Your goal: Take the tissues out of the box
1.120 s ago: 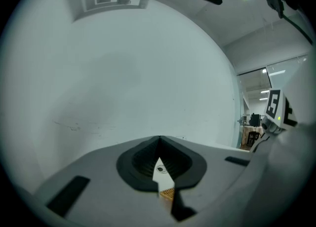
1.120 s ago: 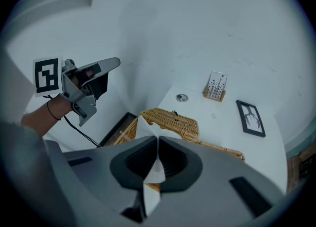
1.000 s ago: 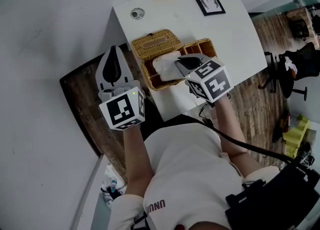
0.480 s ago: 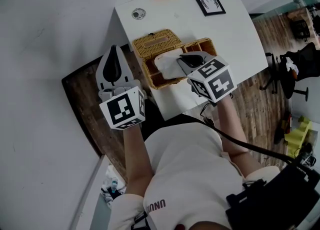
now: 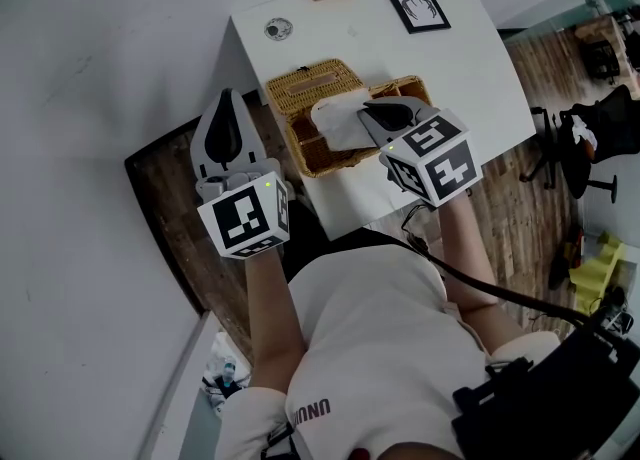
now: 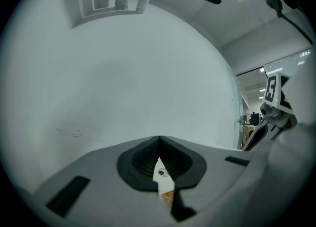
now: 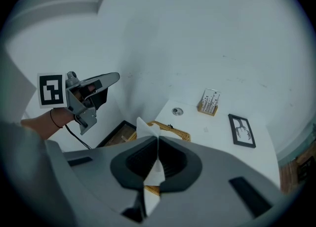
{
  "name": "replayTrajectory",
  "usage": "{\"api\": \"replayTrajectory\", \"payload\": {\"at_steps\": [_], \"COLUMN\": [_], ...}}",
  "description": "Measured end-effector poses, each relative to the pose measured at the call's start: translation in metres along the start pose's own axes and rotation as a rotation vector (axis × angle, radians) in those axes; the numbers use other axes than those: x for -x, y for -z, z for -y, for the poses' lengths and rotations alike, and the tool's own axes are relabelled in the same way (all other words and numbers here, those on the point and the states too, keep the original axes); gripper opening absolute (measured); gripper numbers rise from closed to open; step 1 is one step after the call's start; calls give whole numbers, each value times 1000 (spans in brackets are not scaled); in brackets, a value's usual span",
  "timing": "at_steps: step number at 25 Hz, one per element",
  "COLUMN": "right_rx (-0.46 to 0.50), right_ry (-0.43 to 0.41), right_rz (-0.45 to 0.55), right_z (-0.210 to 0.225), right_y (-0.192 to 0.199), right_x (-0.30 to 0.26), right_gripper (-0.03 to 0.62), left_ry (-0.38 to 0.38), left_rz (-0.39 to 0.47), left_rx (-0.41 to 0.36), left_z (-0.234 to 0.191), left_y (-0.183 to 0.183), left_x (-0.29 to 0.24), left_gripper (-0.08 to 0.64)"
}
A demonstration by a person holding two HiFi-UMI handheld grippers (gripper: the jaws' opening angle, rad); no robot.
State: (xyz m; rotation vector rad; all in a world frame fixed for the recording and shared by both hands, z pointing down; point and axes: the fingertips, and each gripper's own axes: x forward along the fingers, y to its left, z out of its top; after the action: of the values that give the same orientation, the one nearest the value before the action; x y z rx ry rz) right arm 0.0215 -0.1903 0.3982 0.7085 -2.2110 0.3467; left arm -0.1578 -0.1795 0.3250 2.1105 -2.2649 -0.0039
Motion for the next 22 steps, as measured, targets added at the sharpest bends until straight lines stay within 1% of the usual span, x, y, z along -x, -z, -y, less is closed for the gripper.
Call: {"api": "replayTrajectory", "payload": {"at_steps": [22], "right_rx": [22], "right_ry": [78], "right_rz": [115], "right_z": [6], "right_y": [-26], "right_x": [25], "right_gripper": [20], "left_ry": [-7], "left_rz": [3], "left_rx": [-1], "left_z": [0], "left_y": [0], "left_x": [4], "left_gripper": [9]}}
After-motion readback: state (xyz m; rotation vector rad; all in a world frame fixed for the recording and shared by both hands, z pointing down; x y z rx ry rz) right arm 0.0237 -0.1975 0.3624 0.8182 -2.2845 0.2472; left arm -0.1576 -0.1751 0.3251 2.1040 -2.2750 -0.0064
